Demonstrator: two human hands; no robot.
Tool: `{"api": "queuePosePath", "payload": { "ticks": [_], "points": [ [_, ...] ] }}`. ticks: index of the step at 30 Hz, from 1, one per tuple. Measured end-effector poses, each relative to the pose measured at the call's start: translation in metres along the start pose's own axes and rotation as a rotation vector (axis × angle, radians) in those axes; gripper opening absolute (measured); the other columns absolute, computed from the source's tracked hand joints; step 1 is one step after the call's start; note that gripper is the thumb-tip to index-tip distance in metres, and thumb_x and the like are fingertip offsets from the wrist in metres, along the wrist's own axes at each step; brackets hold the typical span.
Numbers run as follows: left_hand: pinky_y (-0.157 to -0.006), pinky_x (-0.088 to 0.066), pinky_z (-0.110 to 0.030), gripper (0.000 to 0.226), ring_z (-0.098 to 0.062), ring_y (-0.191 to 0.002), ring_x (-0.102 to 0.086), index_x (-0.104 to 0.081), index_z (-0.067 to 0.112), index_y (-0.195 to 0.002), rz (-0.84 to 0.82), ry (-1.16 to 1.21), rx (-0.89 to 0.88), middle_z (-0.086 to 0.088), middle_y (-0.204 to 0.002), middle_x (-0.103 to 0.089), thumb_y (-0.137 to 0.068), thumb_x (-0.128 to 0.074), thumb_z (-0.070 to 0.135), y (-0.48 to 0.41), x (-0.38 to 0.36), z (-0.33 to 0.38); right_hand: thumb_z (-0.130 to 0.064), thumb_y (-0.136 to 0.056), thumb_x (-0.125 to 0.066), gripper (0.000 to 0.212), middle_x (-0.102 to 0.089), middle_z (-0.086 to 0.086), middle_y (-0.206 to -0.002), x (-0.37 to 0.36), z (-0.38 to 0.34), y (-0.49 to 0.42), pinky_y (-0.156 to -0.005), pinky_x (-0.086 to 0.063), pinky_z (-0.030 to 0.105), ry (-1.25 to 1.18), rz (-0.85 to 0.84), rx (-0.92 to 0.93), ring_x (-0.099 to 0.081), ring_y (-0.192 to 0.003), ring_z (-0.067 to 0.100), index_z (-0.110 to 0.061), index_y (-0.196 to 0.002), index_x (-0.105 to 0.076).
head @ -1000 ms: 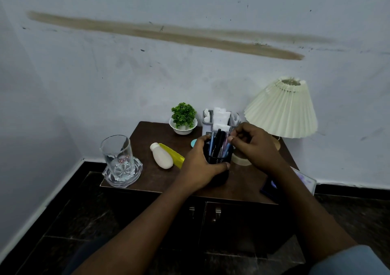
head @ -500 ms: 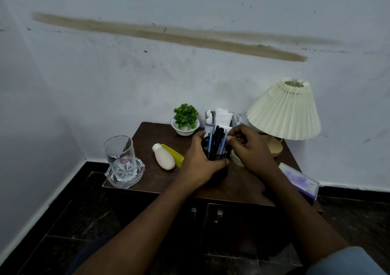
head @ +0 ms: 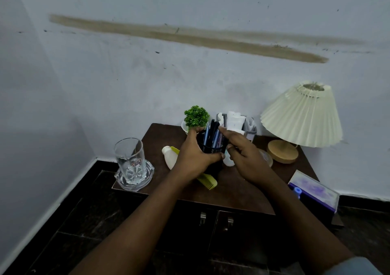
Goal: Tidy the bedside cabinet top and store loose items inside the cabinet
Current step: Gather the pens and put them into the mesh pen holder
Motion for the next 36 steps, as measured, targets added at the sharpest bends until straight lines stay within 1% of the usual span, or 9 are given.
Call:
{"api": "queuePosePath", "payload": {
  "ticks": [4,7,10,13,18,23,26,29,36],
  "points": [
    [-0.075,-0.047,-0.003,0.080,0.016,-0.099,-0.061,-0.045,0.037,-0.126,0.033,0.012,-0.005,0.021,-0.110,-0.063,-0.064,-0.095,0.028,-0.001,0.009,-0.003,0.005,-0.098,-0.047,0.072,-0.047,-0.006,-0.154,-0.005,0.002,-0.005,-0.118,-0.039,0.045,-0.018,-0.008,-0.018,-0.040,-0.144,0.007,-0.035,-0.157,-0.034],
    [-0.083,-0.052,-0.012,0.084,0.008,-0.103,-0.063,-0.047,0.032,-0.129,0.062,0.023,-0.002,0.018,-0.115,-0.063,-0.061,-0.096,0.032,-0.005,0.020,-0.004,0.002,-0.099,-0.049,0.072,-0.045,-0.013,-0.155,-0.004,0.000,-0.006,-0.115,-0.043,0.041,-0.026,0.023,-0.015,-0.043,-0.141,0.003,-0.039,-0.156,-0.035],
    [-0.094,-0.056,-0.031,0.088,-0.009,-0.111,-0.064,-0.049,0.024,-0.135,0.101,0.029,-0.001,0.007,-0.124,-0.063,-0.061,-0.095,0.030,-0.010,0.030,-0.002,-0.004,-0.100,-0.052,0.073,-0.045,-0.018,-0.154,-0.006,0.000,-0.006,-0.106,-0.049,0.029,-0.040,0.045,-0.042,-0.049,-0.135,0.004,-0.045,-0.156,-0.030],
    [-0.090,-0.057,-0.028,0.087,-0.009,-0.110,-0.063,-0.050,0.022,-0.134,0.165,0.040,-0.008,0.005,-0.124,-0.061,-0.060,-0.095,0.030,-0.017,0.043,-0.002,-0.007,-0.101,-0.053,0.077,-0.048,-0.017,-0.149,-0.008,-0.002,-0.006,-0.095,-0.049,0.014,-0.071,0.060,-0.051,-0.051,-0.130,-0.002,-0.053,-0.155,-0.024],
    [-0.081,-0.053,-0.013,0.091,-0.001,-0.104,-0.061,-0.049,0.022,-0.136,0.305,0.052,0.021,0.010,-0.119,-0.056,-0.058,-0.097,0.027,-0.033,0.067,-0.013,-0.010,-0.100,-0.059,0.051,-0.060,-0.010,-0.140,-0.014,-0.003,-0.008,-0.102,-0.050,0.029,0.011,0.062,-0.043,-0.057,-0.122,-0.001,-0.028,-0.147,-0.052],
    [-0.099,-0.054,-0.045,0.085,-0.019,-0.116,-0.061,-0.053,0.027,-0.134,0.429,0.001,0.062,0.001,-0.129,-0.060,-0.060,-0.095,0.020,-0.054,0.088,-0.031,-0.006,-0.098,-0.060,0.038,-0.070,-0.015,-0.120,-0.026,0.000,-0.010,-0.087,-0.048,0.010,0.055,-0.020,-0.031,-0.061,-0.110,-0.010,-0.026,-0.130,-0.066],
    [-0.106,-0.050,-0.047,0.096,-0.021,-0.125,-0.058,-0.044,0.027,-0.147,0.508,-0.019,0.097,0.003,-0.137,-0.061,-0.065,-0.094,0.026,-0.066,0.100,-0.038,-0.011,-0.099,-0.062,0.030,-0.072,-0.016,-0.114,-0.028,0.005,-0.011,-0.085,-0.051,0.015,0.071,-0.035,-0.028,-0.063,-0.106,-0.010,-0.024,-0.126,-0.070],
    [-0.108,-0.047,-0.049,0.099,-0.026,-0.129,-0.056,-0.038,0.031,-0.151,0.579,-0.047,0.152,0.003,-0.138,-0.062,-0.068,-0.093,0.028,-0.075,0.109,-0.050,-0.016,-0.100,-0.062,0.028,-0.072,-0.016,-0.114,-0.032,0.010,-0.012,-0.079,-0.044,0.006,0.112,-0.053,-0.018,-0.062,-0.100,-0.012,-0.022,-0.126,-0.071],
    [-0.112,-0.044,-0.047,0.111,-0.028,-0.132,-0.055,-0.024,0.027,-0.159,0.632,0.002,0.245,-0.002,-0.144,-0.059,-0.071,-0.090,0.013,-0.080,0.113,-0.089,-0.025,-0.102,-0.059,0.026,-0.071,-0.020,-0.117,-0.047,0.020,-0.016,-0.085,-0.046,0.011,0.180,-0.133,-0.033,-0.062,-0.107,-0.006,-0.029,-0.124,-0.070]
  ]
}}
Point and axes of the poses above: each hand's wrist, its own y-axis away from the middle knuckle, its own x-axis out of the back of the hand, z = x × y, the point moved 10 cm from there along -y, towards the middle knuckle
